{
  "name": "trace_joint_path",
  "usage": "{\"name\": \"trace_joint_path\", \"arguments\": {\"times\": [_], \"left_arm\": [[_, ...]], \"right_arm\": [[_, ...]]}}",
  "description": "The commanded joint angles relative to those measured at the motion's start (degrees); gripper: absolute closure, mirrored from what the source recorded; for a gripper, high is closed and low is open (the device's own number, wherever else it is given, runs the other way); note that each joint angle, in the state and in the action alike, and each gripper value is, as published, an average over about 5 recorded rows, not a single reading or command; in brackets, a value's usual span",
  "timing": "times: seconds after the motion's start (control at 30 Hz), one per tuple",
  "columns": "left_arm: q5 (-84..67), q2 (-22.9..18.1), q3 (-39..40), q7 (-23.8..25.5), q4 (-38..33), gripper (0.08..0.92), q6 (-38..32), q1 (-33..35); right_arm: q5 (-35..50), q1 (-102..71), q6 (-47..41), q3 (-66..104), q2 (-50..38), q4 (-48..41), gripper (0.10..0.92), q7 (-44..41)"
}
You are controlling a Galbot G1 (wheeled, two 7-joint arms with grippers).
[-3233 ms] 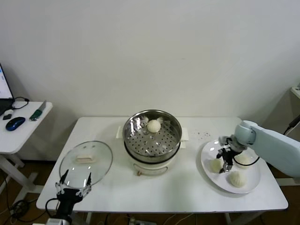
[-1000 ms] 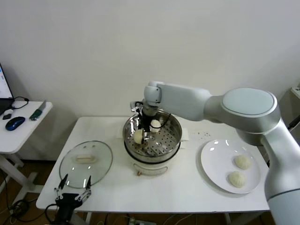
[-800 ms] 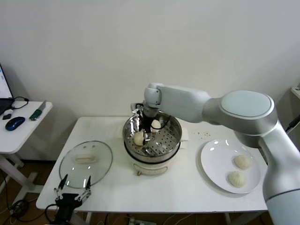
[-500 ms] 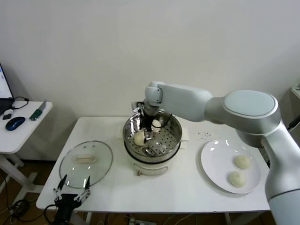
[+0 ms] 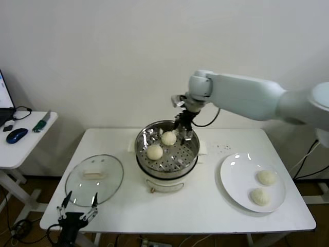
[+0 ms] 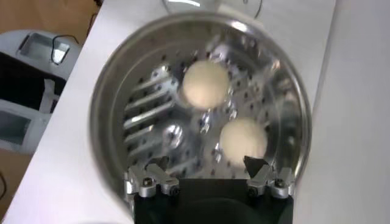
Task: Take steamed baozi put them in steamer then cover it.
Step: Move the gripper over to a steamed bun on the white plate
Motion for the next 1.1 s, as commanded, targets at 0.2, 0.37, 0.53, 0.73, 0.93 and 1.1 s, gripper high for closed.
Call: {"name": "trace_joint_path", "arguments": {"times": [0.2,0.37,0.53,0.73,0.93,1.1], "left_arm": [[0.82,-0.42,0.09,0.03,-0.71,0.177,1.05,-0.03],[1.39,-0.89,-0.04,0.11,-0.9,0.177,1.5,-0.21],[1.8,-1.21,-0.35,0.17,-0.8,0.177,1.5,0.13],[2.1,-1.47,-0.8,-0.04,-0.76,0.177,1.63,0.25],[2.59,-1.91,-0.66,-0.21,-0.44,0.177,1.66,0.09],[2.68,-2.07,-0.55,-0.2,-0.43,0.177,1.55,0.31]], "right_arm": [[-16.91,-8.71,1.51,2.87,-31.07,15.34,0.203,-0.97],[-22.39,-17.85,2.26,7.31,-34.42,12.68,0.203,-1.34],[-24.86,-24.0,2.84,10.29,-35.34,9.08,0.203,-1.42],[-26.13,-27.05,3.31,11.2,-34.8,7.97,0.203,-1.47],[-26.58,-28.66,3.38,11.64,-33.24,6.38,0.203,-0.76],[-27.08,-28.94,3.59,11.37,-32.13,5.1,0.203,-0.6]]}}
